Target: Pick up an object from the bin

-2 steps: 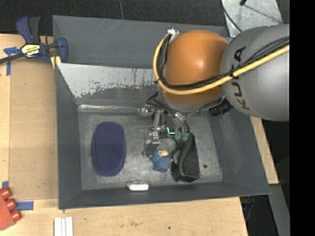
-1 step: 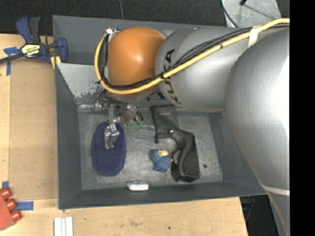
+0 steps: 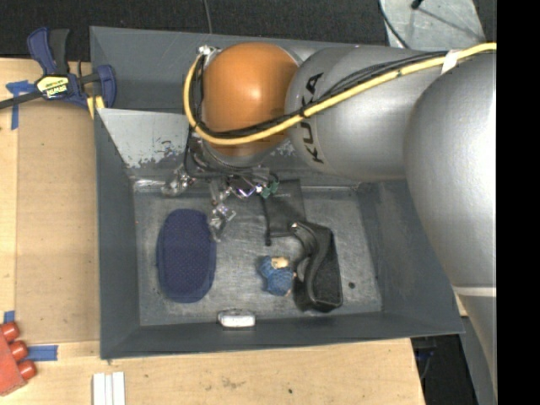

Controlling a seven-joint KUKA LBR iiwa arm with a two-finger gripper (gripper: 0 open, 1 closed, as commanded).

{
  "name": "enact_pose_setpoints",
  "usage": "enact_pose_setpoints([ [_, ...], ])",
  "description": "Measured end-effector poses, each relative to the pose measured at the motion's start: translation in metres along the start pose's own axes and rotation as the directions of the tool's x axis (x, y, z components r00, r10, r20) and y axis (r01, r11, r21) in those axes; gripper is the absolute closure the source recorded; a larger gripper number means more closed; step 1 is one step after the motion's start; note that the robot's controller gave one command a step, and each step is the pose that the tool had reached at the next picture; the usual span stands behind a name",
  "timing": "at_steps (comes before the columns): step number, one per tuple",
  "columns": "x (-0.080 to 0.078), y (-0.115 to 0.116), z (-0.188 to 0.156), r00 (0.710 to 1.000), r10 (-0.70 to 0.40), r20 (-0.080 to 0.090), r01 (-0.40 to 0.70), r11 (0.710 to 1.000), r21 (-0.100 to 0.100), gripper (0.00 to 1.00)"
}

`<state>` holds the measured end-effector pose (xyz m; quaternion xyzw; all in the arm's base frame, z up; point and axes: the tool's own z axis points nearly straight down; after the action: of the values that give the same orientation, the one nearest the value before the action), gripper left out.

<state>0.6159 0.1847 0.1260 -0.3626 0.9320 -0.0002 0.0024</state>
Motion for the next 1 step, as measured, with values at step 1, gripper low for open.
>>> enact_pose_setpoints([
  [1, 0.0165, 0.01, 0.0097, 0.999, -0.048, -0.003, 0.048, 0.999, -0.003, 0.0],
])
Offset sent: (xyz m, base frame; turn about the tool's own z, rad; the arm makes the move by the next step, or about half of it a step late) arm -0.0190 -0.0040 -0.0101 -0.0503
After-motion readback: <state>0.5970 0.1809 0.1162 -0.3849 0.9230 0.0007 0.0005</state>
